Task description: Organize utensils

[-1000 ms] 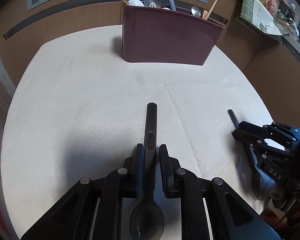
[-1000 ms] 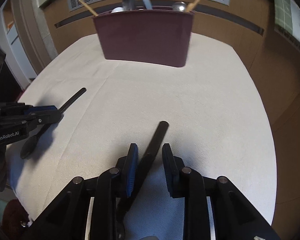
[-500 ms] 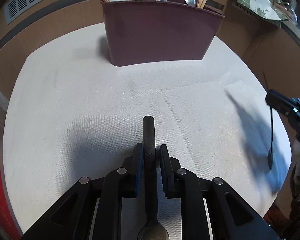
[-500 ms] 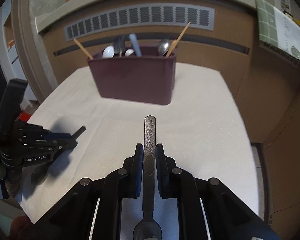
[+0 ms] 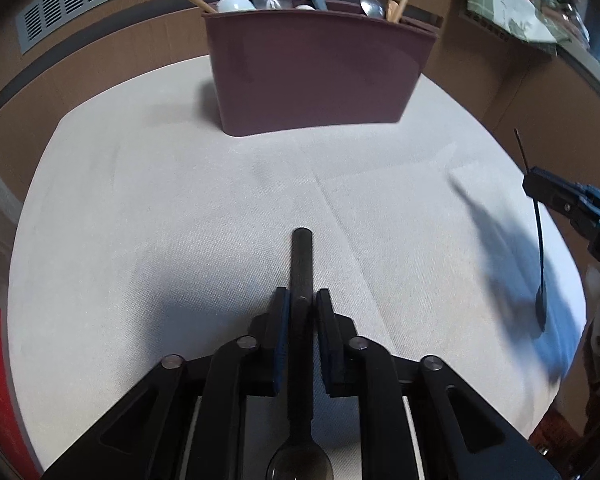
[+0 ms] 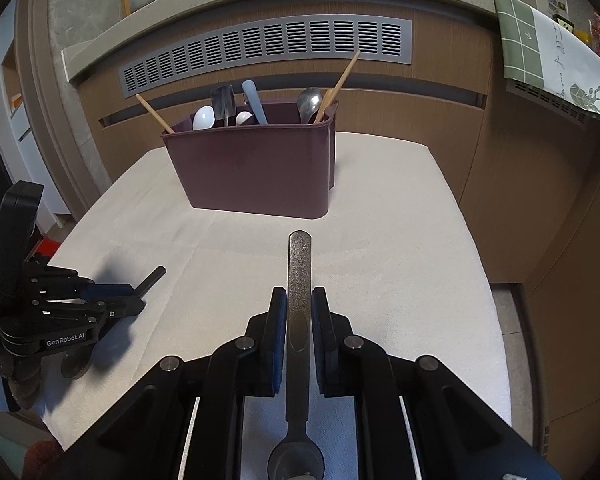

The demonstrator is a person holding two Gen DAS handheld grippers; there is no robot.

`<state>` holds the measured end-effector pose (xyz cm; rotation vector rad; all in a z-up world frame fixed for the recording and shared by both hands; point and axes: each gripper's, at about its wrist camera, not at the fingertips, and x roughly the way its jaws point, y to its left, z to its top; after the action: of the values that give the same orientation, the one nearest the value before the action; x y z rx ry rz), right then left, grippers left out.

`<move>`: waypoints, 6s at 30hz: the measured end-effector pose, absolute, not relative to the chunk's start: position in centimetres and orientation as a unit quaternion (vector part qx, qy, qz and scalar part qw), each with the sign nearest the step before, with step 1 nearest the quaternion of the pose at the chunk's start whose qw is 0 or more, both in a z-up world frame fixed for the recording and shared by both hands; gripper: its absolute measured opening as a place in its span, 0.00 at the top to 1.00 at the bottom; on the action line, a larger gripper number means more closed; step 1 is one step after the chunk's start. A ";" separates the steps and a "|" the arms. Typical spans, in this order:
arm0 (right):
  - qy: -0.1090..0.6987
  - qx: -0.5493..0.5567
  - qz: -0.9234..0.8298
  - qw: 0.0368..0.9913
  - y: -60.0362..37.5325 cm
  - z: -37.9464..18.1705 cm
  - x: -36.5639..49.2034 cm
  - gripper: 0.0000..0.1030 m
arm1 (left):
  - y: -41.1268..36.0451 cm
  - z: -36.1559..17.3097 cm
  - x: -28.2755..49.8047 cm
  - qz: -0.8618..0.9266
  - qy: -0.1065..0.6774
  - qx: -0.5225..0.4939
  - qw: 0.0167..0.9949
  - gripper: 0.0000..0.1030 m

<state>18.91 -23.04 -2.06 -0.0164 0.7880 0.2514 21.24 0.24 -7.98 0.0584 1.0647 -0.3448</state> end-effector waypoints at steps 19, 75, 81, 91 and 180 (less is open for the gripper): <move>0.365 -0.012 0.115 0.924 -23.4 -0.6 18.4 0.90 | 1.8 0.3 18.4 -0.171 0.353 -0.085 0.916 0.89; 0.372 -0.003 0.106 0.922 -24.3 -1.6 18.2 0.89 | 2.6 2.4 14.2 -0.109 0.271 -0.046 0.955 0.68; 0.361 0.000 0.102 0.927 -24.5 -0.8 18.4 0.89 | 2.5 2.9 14.6 -0.105 0.272 -0.044 0.955 0.75; 0.373 0.003 0.098 0.923 -24.8 -1.5 18.6 0.89 | 3.7 1.9 14.3 -0.105 0.291 -0.047 0.950 0.90; 0.111 0.015 0.129 0.985 -21.3 16.5 30.7 0.89 | 2.0 17.3 31.5 -0.223 0.215 -0.085 0.947 0.76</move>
<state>30.71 -21.32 16.54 0.0299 0.2223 0.2583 31.51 2.05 17.27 -0.1726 0.4379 -0.4546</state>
